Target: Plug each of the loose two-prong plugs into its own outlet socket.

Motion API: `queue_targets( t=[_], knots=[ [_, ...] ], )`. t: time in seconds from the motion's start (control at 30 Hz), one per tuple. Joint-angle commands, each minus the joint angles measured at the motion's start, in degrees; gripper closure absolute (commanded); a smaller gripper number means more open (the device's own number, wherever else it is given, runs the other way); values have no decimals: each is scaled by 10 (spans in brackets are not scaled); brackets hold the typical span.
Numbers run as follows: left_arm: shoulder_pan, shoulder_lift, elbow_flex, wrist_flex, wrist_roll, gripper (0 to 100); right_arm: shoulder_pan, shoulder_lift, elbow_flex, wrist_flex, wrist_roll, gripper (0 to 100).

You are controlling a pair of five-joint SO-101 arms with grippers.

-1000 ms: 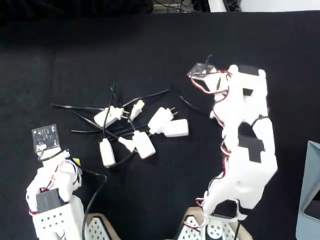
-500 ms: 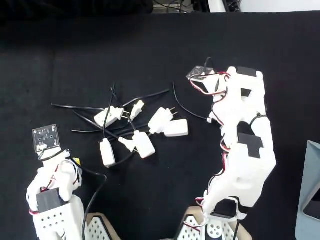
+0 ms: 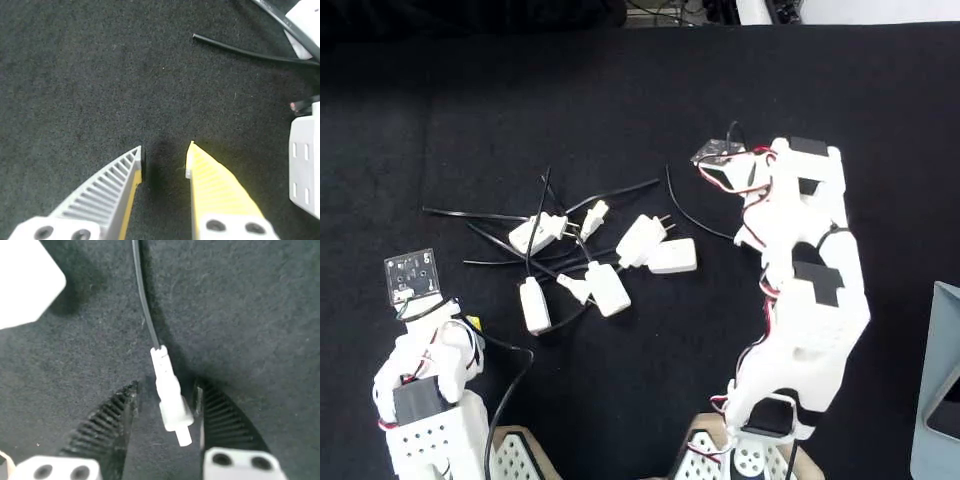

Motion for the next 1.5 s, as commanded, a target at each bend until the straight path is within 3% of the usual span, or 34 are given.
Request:
queue_targets(
  t=[0.0,0.17,0.57,0.83,0.93,1.2,1.47],
  knots=[
    [-7,-1,9,-9,4,848,1,0,-17,-2,5,841],
    [-7,-1,9,-9,4,848,-1,-29,-15,-2,5,984],
    [-7,-1,7,-9,4,848,-36,-182,1,187,-2,987],
    [-36,-1,-44,-10,4,848,-118,-401,105,213,-140,987],
    [-36,-1,-62,-12,4,848,-166,-518,161,213,-238,987],
    [22,-1,-179,-39,6,848,-266,-824,269,156,-380,987],
    [90,-1,-211,-171,162,848,-271,-1106,492,-40,-530,987]
  ],
)
